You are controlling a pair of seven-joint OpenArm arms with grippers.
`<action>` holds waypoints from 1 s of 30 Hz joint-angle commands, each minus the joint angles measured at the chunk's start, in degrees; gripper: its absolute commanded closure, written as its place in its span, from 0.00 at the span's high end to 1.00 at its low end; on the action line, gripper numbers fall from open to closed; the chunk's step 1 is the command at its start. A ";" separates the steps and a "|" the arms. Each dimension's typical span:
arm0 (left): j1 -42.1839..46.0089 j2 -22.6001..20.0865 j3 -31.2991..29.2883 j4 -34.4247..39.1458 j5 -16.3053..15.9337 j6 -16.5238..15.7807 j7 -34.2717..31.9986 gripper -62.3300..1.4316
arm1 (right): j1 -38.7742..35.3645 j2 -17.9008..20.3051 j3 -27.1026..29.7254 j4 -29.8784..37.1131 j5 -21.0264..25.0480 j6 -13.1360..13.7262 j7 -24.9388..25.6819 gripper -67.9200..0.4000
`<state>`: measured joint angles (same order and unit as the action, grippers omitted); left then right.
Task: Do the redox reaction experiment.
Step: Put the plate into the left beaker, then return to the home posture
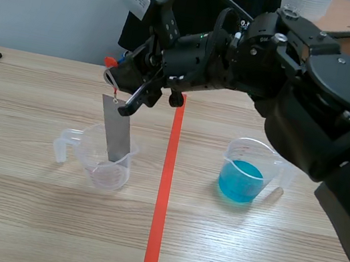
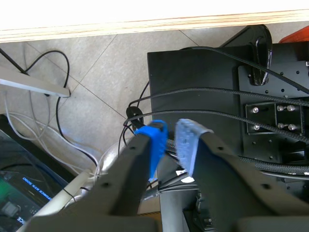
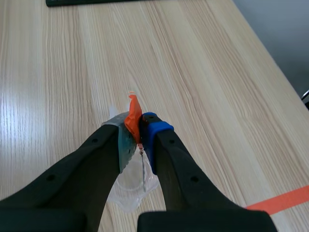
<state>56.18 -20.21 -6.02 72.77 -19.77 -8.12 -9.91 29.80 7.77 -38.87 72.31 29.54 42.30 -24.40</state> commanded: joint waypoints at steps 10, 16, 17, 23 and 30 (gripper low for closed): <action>0.13 -0.17 -0.39 0.61 -0.20 -0.15 -0.79 0.61 | 1.79 -2.69 -0.11 -1.62 -2.38 0.42 1.66 0.02; 0.13 -0.17 -0.39 0.61 -0.20 -0.15 -0.79 0.94 | 1.79 -2.69 -0.63 -1.62 -2.58 0.42 1.64 0.03; 0.13 -0.17 -0.39 0.61 -0.20 -0.15 -0.83 0.99 | 1.79 -2.69 -0.90 -1.62 -2.56 0.42 1.66 0.04; 0.13 -0.17 -0.39 0.61 -0.20 -0.09 -0.98 1.00 | 1.77 -2.71 -3.96 -1.62 -2.38 0.42 1.46 0.27; 0.13 -0.17 -0.39 0.61 -0.20 0.09 -0.96 1.00 | 1.75 -2.69 -8.48 -1.62 3.19 0.42 1.68 0.73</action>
<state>56.18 -20.21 -6.02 72.77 -19.79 -8.08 -10.07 29.82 5.26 -47.53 69.73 31.33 42.30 -23.53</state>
